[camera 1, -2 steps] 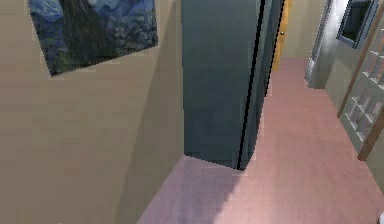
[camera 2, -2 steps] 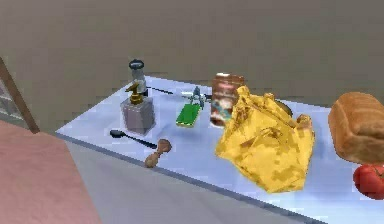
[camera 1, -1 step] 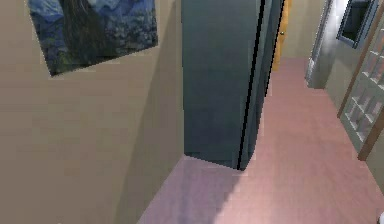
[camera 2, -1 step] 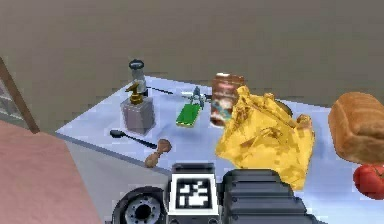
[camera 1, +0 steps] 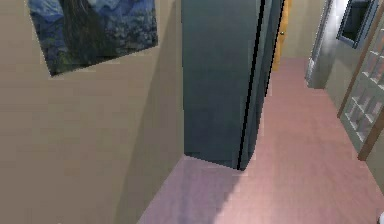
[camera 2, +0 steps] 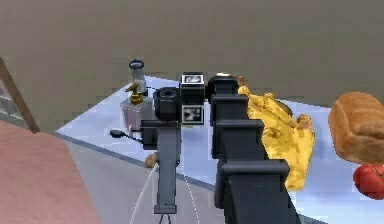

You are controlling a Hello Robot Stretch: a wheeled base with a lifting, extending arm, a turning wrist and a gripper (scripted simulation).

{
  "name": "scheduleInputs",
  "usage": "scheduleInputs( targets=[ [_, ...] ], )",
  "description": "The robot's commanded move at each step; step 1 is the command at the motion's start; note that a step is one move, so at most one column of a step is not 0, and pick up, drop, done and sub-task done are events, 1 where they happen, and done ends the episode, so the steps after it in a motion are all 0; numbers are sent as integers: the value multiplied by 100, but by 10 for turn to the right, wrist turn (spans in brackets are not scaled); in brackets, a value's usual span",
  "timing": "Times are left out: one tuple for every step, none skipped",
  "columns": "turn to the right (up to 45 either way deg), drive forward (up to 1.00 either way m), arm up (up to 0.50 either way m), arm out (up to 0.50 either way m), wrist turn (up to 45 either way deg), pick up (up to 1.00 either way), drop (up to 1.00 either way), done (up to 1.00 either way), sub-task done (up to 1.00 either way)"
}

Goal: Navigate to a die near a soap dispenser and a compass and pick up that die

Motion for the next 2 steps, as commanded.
scheduleInputs(
  targets=[
    [0, 0, 0, 0, 450, 0, 0, 0, 0],
    [0, 0, 0, 0, 450, 0, 0, 0, 0]
  ],
)
